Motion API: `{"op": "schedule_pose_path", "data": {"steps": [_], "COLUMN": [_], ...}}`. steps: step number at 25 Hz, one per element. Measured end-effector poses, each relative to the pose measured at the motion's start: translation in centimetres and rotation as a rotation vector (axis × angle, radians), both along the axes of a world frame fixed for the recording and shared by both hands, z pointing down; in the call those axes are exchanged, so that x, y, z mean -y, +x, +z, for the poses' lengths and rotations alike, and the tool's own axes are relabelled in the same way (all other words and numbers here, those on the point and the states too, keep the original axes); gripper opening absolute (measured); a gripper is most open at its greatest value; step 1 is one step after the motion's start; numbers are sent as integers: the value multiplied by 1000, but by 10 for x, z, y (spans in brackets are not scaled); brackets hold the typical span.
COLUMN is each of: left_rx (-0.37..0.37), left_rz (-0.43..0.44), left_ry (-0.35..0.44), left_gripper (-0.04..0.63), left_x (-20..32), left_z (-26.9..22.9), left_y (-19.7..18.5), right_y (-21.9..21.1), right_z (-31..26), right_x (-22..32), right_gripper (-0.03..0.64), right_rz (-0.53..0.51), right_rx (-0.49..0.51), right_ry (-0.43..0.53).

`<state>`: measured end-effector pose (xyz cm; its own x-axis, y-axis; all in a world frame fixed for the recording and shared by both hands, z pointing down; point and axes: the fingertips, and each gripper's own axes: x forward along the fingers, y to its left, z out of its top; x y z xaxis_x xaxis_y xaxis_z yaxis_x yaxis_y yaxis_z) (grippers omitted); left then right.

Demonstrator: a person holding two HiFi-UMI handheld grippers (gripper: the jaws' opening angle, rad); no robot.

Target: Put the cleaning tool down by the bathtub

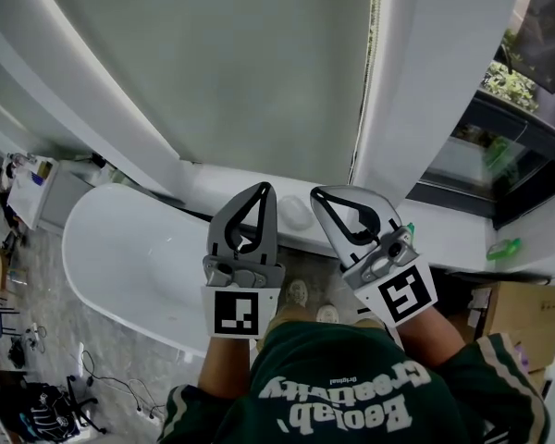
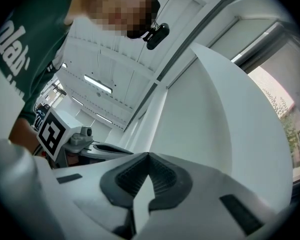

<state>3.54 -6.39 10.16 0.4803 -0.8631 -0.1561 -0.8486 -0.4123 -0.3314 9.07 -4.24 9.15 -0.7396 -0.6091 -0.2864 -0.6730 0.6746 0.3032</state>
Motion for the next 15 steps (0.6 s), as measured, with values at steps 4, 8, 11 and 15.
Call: {"op": "schedule_pose_path", "data": {"steps": [4,8,11,15], "left_rx": [24,35,25,28], "left_rz": [1,-8,-22,-27], "left_ry": [0,8,4,4], "left_gripper": [9,9,9,9], "left_x": [-1,-1,-2,-4], "left_z": [0,-1,0,1], "left_y": [-4,-6,-11,-13], "right_y": [-3,-3,-8,-13], "right_z": [-3,-1,1,1], "right_x": [2,2,2,0], "right_gripper": [15,15,15,15], "right_rz": [-3,-17,-30,-50], "right_rx": [12,13,16,15], "right_ry": [-7,-8,-15,-14]}}
